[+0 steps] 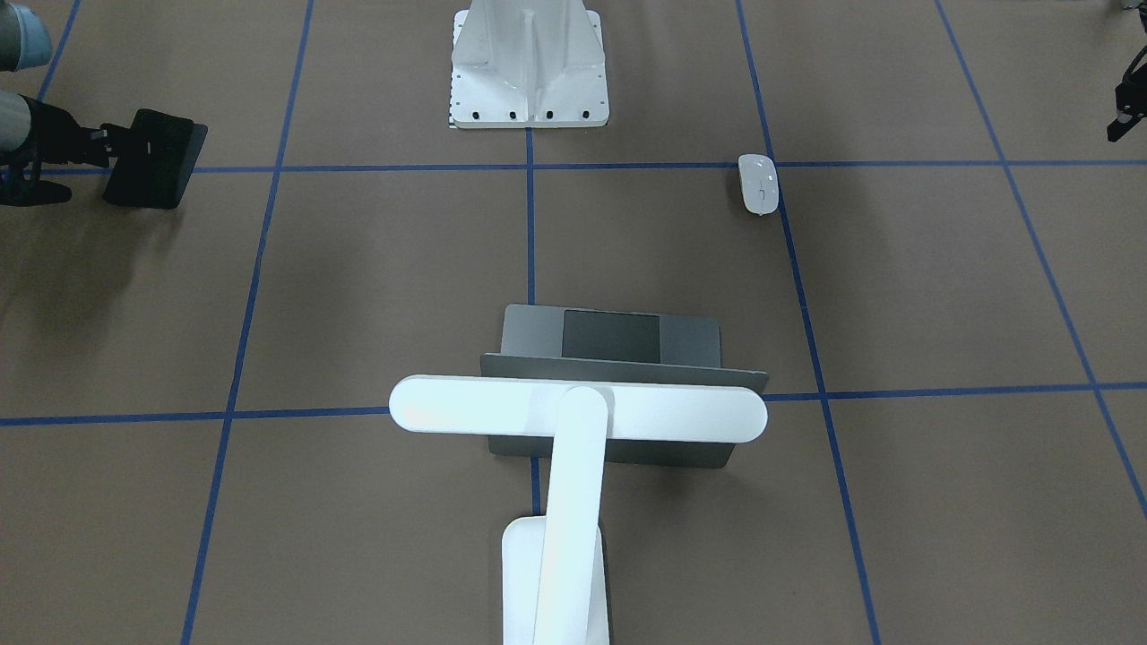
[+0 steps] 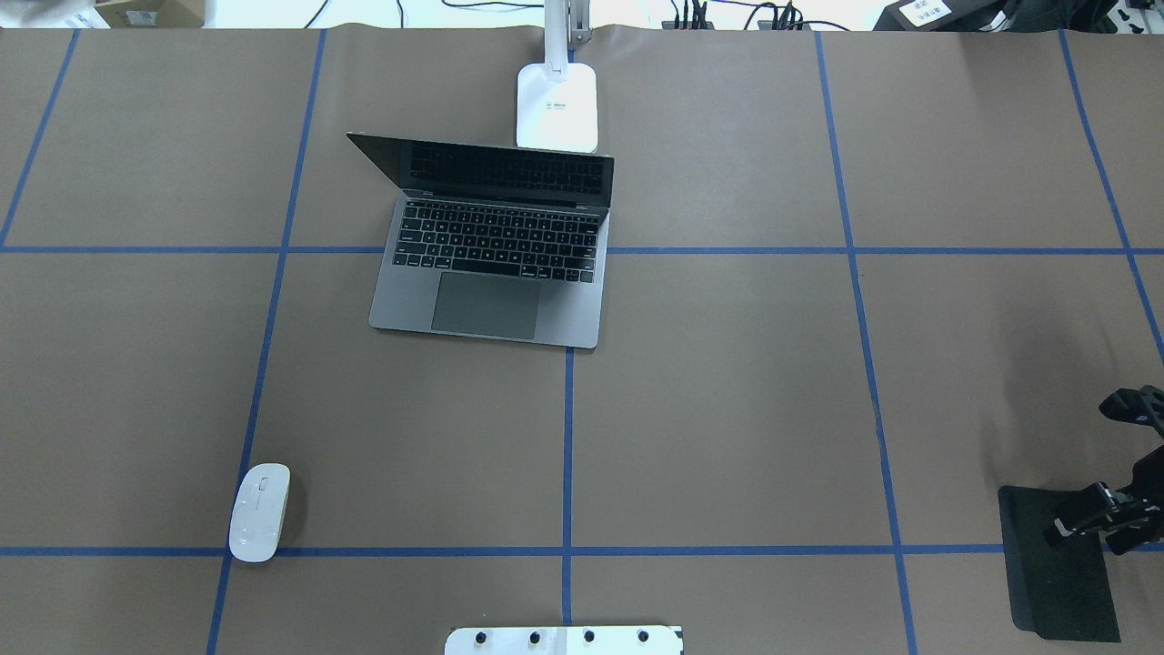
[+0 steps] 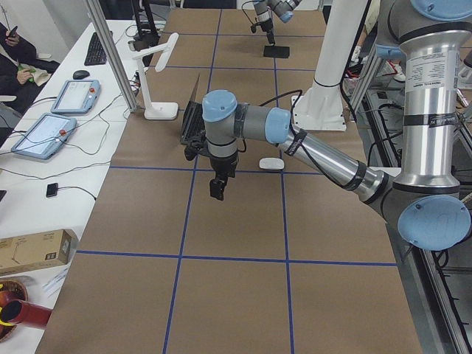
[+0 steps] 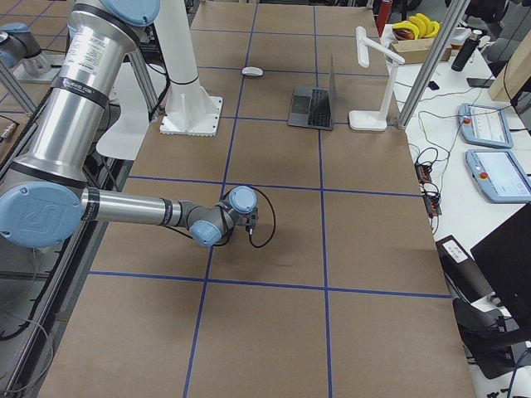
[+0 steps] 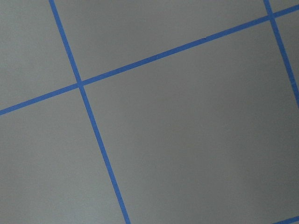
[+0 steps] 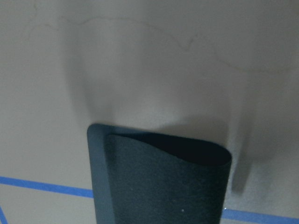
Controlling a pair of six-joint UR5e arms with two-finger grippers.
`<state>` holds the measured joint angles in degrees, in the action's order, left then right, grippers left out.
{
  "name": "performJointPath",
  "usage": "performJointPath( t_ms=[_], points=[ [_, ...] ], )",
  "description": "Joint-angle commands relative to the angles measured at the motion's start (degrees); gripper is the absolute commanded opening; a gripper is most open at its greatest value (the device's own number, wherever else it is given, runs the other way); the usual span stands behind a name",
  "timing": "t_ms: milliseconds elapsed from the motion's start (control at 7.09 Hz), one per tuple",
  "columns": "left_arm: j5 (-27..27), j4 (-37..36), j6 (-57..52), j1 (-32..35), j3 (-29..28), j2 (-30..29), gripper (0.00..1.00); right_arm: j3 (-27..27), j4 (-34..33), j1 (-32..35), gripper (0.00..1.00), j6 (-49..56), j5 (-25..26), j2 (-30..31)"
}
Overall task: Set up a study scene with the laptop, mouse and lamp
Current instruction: 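Pinch the black mouse pad edge with the right gripper and lift it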
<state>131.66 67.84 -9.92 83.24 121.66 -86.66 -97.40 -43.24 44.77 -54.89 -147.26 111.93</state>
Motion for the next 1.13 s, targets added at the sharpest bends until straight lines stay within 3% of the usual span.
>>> performJointPath(
  t_ms=[0,141,282,847,988],
  points=[
    [0.0,-0.16,-0.72,0.43,-0.28,0.0,1.0,0.02,0.97,-1.0,0.98,-1.01,1.0,0.66],
    [0.0,-0.16,-0.72,0.43,-0.28,0.0,0.99,0.02,0.88,-1.09,0.97,-1.01,1.18,0.75],
    [0.0,-0.16,-0.72,0.52,-0.28,-0.09,0.99,-0.07,0.88,-1.09,0.87,-1.09,1.18,0.75],
    [0.0,-0.16,-0.72,0.52,-0.28,-0.09,0.99,-0.16,0.97,-1.0,0.12,-1.53,1.09,0.66],
    [0.0,-0.16,-0.72,0.52,-0.28,-0.09,1.0,-0.24,0.97,-1.0,0.0,-1.53,1.01,0.75]
  ],
)
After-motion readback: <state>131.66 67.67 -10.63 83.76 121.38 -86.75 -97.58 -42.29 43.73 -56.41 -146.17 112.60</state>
